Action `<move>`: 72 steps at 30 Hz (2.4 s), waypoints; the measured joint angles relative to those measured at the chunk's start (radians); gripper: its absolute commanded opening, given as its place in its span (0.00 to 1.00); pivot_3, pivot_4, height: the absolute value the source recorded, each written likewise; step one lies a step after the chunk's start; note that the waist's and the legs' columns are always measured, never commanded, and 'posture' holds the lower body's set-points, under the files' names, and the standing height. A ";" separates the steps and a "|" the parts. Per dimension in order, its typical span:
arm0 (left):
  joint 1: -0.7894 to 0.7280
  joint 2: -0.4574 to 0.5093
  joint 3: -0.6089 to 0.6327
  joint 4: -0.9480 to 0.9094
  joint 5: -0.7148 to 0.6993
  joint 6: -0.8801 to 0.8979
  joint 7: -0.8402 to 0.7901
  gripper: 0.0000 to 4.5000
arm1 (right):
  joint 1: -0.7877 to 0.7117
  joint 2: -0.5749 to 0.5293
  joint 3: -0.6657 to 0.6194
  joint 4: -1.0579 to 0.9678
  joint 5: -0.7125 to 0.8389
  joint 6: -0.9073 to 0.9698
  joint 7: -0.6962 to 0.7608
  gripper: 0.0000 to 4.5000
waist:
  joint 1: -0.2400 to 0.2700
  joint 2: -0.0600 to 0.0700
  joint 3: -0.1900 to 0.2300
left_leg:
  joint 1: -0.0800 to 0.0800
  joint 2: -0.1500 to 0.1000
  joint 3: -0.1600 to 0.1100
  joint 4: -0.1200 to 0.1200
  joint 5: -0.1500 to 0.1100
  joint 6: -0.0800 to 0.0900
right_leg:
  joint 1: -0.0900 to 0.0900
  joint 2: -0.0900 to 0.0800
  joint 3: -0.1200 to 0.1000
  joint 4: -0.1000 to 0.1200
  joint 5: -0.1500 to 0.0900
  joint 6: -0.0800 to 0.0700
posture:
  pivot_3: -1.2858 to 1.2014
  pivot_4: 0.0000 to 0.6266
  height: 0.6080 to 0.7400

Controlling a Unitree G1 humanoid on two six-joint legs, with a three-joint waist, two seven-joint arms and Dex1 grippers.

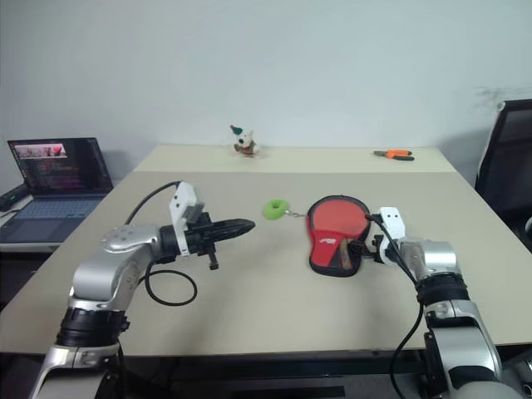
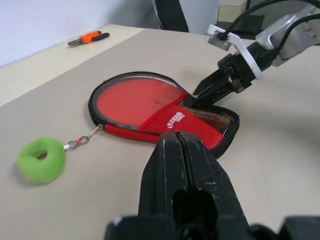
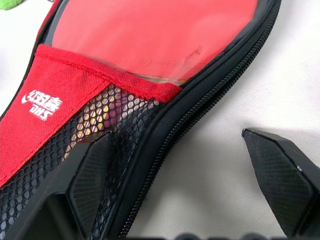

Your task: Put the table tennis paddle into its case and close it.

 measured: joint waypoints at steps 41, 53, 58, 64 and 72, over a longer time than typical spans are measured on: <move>0.312 0.237 0.008 -0.237 -0.244 0.114 -0.170 0.00 | 0.340 0.262 -0.018 -0.728 0.210 0.588 0.040 0.01 | -0.008 0.000 0.000 | 0.008 0.006 0.001 -0.005 -0.001 0.000 | 0.004 0.001 0.005 -0.002 -0.002 -0.003 | 0.52 0.24 1.00; 0.316 0.247 0.003 -0.246 -0.259 0.127 -0.168 0.00 | 0.455 0.334 -0.137 -0.958 0.246 0.767 -0.089 0.01 | 0.003 0.000 0.000 | 0.008 0.006 0.001 -0.006 -0.001 0.000 | 0.005 0.001 0.004 -0.003 -0.002 -0.003 | 0.52 0.24 1.00; 0.302 0.247 0.001 -0.245 -0.259 0.126 -0.169 0.00 | 0.459 0.343 -0.152 -0.961 0.254 0.772 -0.109 0.01 | 0.003 0.000 0.000 | 0.008 0.006 0.002 -0.006 -0.001 0.000 | 0.005 0.001 0.004 -0.003 -0.002 -0.003 | 0.52 0.24 1.00; 0.304 0.247 0.000 -0.246 -0.258 0.126 -0.167 0.00 | 0.460 0.345 -0.154 -0.957 0.256 0.774 -0.134 0.23 | 0.003 0.000 0.000 | 0.008 0.006 0.002 -0.006 -0.001 0.000 | 0.005 0.001 0.004 -0.003 -0.002 -0.003 | 0.52 0.24 1.00; 0.339 0.247 0.001 -0.249 -0.259 0.126 -0.153 0.00 | 0.467 0.268 -0.103 -1.023 0.286 0.751 -0.124 0.85 | 0.004 0.000 0.000 | 0.007 0.006 0.001 -0.006 -0.001 0.000 | 0.005 0.001 0.004 -0.004 -0.002 -0.002 | 0.52 0.24 1.00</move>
